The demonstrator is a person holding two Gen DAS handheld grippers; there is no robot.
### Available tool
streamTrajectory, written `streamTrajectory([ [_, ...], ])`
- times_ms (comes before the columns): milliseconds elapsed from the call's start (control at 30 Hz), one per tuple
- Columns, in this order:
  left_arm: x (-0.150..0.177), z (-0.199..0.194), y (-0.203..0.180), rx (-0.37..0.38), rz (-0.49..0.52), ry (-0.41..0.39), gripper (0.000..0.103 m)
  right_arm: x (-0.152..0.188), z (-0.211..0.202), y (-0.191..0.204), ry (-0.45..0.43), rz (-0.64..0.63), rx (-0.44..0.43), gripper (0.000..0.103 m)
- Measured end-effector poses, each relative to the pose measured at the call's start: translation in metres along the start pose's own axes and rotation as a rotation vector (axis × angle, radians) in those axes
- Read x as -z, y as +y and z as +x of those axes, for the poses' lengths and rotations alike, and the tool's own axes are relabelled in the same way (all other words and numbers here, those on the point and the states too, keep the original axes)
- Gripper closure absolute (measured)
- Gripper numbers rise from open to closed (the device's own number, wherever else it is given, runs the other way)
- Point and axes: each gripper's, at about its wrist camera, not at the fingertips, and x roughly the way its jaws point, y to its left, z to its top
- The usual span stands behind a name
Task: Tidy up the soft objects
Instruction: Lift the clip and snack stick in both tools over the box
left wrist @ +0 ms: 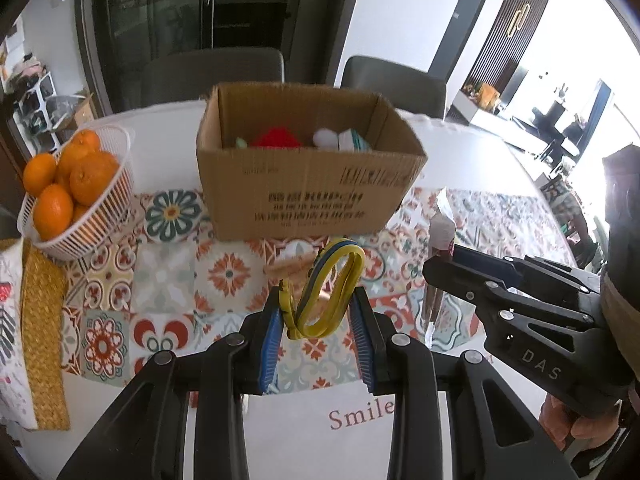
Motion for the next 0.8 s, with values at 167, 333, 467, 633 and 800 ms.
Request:
streamTrajectory([
  [167, -0.012, -0.011, -0.001, 0.009, 0.014, -0.039, 0.07, -0.012, -0.013, 0.004, -0.046, 0.005, -0.005, 0.08],
  [333, -0.027, -0.02, -0.001, 0.009, 0.027, -0.08, 0.07, -0.024, -0.022, 0.006, -0.085, 0.008, -0.007, 0.08],
  [467, -0.041, -0.027, -0.001, 0.01, 0.042, -0.113, 0.07, -0.037, -0.028, 0.008, -0.115, 0.009, -0.012, 0.08],
  [633, -0.06, -0.033, 0.001, 0.01, 0.049, -0.147, 0.07, -0.054, -0.036, 0.01, -0.152, 0.005, -0.016, 0.08],
  [800, -0.081, -0.035, 0.004, 0.005, 0.053, -0.171, 0.07, -0.073, -0.038, 0.01, -0.183, 0.0, -0.018, 0.08],
])
